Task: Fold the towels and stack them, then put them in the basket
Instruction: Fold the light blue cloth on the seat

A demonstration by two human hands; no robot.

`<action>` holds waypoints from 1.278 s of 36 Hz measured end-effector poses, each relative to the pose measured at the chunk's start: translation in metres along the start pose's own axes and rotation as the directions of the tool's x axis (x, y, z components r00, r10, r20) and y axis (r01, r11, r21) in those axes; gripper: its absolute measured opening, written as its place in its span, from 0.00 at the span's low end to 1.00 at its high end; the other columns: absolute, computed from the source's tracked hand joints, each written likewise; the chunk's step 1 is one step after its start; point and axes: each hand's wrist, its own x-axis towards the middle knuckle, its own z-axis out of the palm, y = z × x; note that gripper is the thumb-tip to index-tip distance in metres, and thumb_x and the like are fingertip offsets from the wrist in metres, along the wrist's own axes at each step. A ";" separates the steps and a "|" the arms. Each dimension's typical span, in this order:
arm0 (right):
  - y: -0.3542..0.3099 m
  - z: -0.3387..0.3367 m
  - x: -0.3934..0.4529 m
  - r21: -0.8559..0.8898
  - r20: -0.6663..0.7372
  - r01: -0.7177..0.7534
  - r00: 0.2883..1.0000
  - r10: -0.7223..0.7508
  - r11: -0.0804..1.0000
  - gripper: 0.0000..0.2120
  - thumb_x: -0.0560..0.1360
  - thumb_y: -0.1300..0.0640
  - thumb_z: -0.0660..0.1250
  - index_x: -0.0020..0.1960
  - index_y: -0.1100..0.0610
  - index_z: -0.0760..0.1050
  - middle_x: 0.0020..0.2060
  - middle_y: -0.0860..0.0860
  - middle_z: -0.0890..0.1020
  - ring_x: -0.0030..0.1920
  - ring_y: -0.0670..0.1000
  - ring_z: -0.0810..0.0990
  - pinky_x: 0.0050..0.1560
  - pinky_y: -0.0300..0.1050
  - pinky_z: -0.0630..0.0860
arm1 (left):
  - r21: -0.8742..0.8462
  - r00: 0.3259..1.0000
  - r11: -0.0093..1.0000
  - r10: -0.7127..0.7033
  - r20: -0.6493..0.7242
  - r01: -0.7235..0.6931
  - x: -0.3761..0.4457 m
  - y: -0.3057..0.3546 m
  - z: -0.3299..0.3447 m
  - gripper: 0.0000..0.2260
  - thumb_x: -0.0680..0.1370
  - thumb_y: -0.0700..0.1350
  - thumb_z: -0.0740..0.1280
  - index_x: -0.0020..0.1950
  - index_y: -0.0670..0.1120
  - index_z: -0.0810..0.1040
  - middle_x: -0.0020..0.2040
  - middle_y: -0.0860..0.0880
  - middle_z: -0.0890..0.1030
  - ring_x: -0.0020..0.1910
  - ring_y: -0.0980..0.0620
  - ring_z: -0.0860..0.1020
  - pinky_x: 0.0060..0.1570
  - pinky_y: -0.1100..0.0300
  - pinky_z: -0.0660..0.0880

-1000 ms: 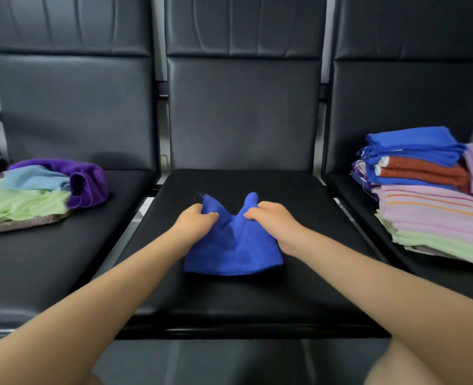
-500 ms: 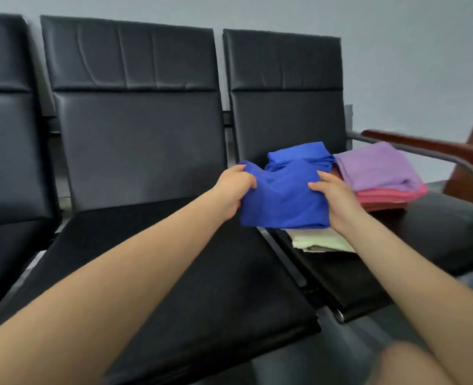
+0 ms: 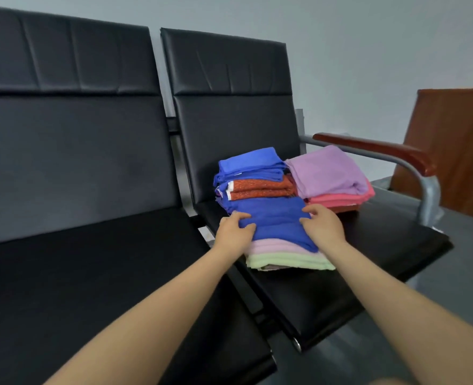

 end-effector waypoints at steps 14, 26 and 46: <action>-0.096 -0.001 -0.065 -0.038 -0.237 0.287 0.928 -0.288 0.957 0.13 0.76 0.58 0.64 0.61 0.56 0.74 0.55 0.54 0.76 0.58 0.56 0.73 0.58 0.54 0.70 | -0.511 0.934 0.783 -0.308 0.179 0.356 -0.062 -0.002 -0.078 0.09 0.78 0.41 0.66 0.58 0.47 0.74 0.55 0.46 0.75 0.42 0.49 0.80 0.33 0.63 0.72; -0.193 0.114 -0.165 0.247 0.436 0.237 0.839 -0.326 0.940 0.15 0.80 0.47 0.58 0.46 0.54 0.78 0.37 0.48 0.82 0.38 0.49 0.79 0.49 0.52 0.78 | -0.159 0.917 0.952 -0.296 -0.267 0.261 -0.146 -0.091 -0.263 0.08 0.81 0.42 0.60 0.52 0.48 0.79 0.48 0.50 0.79 0.38 0.54 0.76 0.33 0.64 0.70; -0.380 0.342 -0.339 0.370 0.736 0.355 0.452 -0.504 0.859 0.15 0.80 0.52 0.58 0.40 0.56 0.78 0.32 0.48 0.80 0.29 0.48 0.76 0.35 0.42 0.71 | 0.241 0.558 0.742 -0.209 -0.803 0.625 -0.329 -0.224 -0.512 0.11 0.76 0.43 0.63 0.56 0.46 0.80 0.55 0.44 0.79 0.55 0.42 0.76 0.54 0.53 0.71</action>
